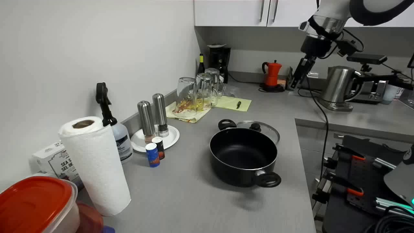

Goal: Put the lid on the pot

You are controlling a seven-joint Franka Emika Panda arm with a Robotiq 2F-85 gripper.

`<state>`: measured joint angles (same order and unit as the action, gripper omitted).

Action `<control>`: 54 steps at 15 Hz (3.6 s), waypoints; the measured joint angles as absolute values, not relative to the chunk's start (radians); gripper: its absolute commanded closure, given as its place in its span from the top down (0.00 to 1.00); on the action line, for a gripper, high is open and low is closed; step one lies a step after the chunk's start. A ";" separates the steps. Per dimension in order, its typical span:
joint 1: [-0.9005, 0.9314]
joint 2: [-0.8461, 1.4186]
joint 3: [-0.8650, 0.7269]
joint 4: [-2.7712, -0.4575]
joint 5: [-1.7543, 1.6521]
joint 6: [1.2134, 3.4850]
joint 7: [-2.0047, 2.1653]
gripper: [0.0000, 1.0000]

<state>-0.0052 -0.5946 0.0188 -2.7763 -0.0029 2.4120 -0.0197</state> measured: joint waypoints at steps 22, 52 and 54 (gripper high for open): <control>-0.048 -0.264 0.022 -2.658 -0.077 2.502 0.037 1.00; -0.055 0.496 -0.052 -2.064 -0.051 2.434 0.119 1.00; -0.054 0.510 -0.052 -2.063 -0.045 2.434 0.119 1.00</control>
